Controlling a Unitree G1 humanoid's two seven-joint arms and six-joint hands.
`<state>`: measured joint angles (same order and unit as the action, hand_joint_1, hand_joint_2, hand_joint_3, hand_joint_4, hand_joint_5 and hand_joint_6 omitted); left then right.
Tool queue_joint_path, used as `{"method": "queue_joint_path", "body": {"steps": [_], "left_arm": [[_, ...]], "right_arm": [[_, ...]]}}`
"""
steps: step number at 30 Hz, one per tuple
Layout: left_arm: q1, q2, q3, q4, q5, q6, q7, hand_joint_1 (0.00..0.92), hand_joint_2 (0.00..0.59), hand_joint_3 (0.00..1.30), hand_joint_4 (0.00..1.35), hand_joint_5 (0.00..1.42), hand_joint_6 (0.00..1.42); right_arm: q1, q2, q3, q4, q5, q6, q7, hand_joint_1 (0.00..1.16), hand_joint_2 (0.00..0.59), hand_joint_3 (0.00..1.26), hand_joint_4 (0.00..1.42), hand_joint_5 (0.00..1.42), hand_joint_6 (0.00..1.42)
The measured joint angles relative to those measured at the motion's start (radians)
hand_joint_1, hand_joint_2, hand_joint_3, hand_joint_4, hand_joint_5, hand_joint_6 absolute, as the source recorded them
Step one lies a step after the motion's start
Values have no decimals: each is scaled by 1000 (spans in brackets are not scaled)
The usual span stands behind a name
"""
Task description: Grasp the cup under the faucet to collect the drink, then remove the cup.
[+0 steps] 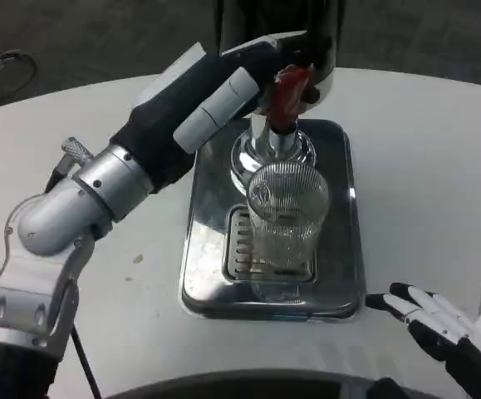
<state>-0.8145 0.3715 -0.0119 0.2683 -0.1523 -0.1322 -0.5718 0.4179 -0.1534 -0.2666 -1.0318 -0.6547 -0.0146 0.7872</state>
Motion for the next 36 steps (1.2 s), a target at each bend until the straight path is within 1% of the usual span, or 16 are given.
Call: {"method": "queue_joint_path", "body": {"steps": [4, 10, 17, 25, 29, 36], "left_arm": [[-22, -3, 0, -5, -14, 26, -17, 0, 86, 237, 184, 316, 298], [-30, -7, 0, -12, -16, 41, -27, 0, 86, 244, 187, 324, 307], [-56, -1, -3, -11, -16, 65, -81, 0, 87, 245, 188, 326, 309], [-56, 7, -8, -9, -12, 69, -119, 0, 86, 241, 186, 319, 301], [-56, 7, -8, -4, -13, 69, -126, 0, 92, 230, 175, 309, 297], [-55, 9, -9, -3, -2, 61, -131, 0, 85, 219, 166, 298, 276]], "right_arm": [[1, 1, 2, 0, -1, 2, 0, 312, 492, 105, 0, 0, 19], [2, 1, 2, 0, -1, 7, 0, 310, 492, 105, 0, 0, 18], [3, 2, 1, 0, -1, 8, 0, 308, 492, 105, 0, 0, 18], [4, 6, -1, 0, 1, 8, 0, 308, 492, 105, 0, 0, 18], [7, 9, -2, 0, 3, 8, 0, 308, 492, 105, 0, 0, 18], [10, 18, -7, 0, 8, 8, 0, 307, 492, 105, 0, 0, 18]]}}
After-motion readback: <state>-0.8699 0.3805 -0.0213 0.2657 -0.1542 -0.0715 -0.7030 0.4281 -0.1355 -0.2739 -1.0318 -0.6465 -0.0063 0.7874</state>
